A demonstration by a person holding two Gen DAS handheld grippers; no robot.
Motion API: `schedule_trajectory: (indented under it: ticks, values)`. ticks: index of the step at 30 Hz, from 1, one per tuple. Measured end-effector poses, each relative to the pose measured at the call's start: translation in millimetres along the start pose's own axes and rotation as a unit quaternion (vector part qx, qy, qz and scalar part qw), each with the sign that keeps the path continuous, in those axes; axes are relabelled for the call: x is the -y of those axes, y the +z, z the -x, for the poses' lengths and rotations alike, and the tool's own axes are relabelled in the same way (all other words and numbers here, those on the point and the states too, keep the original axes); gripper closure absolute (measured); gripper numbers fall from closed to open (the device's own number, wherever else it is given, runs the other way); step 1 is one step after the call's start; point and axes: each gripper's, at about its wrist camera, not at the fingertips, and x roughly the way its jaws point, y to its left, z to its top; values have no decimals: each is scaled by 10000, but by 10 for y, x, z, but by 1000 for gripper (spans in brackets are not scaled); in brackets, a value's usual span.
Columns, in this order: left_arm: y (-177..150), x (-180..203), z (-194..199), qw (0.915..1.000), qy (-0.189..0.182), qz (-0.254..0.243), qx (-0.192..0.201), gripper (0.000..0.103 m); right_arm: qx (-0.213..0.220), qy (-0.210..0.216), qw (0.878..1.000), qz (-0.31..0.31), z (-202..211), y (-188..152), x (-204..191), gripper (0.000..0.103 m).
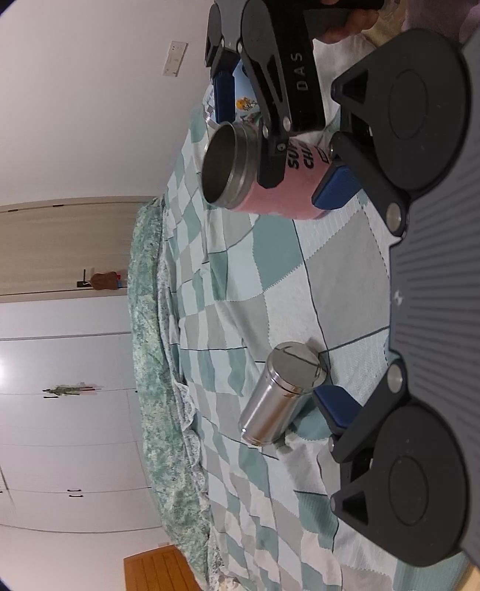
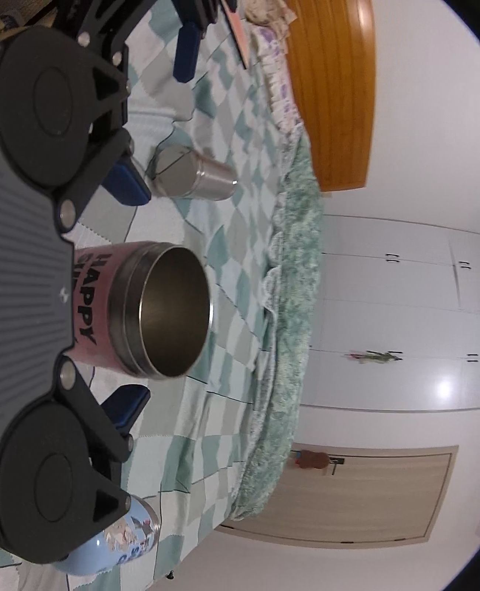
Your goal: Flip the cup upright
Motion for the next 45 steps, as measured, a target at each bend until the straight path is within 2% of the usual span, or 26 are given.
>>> schedule_trajectory:
  ticks: [13, 25, 33, 37, 45]
  values:
    - [14, 448, 595, 9981, 242, 67, 571, 0, 888, -104, 9958, -202, 971, -148, 232, 0]
    - [-310, 678, 920, 9881, 669, 684, 1204, 0, 1089, -449, 9930, -102, 1696, -631, 435, 0]
    - [-646, 789, 871, 9814, 975, 486, 1579, 0, 1343, -776, 9878, -161, 1914, -1009, 529, 0]
    - [-766, 865, 821, 9789, 1048, 361, 1716, 0, 1476, -855, 9852, -184, 1954, -1056, 573, 0]
    - [-778, 873, 826, 9773, 1004, 352, 1831, 0, 1535, -910, 9836, -244, 1966, -1064, 610, 0]
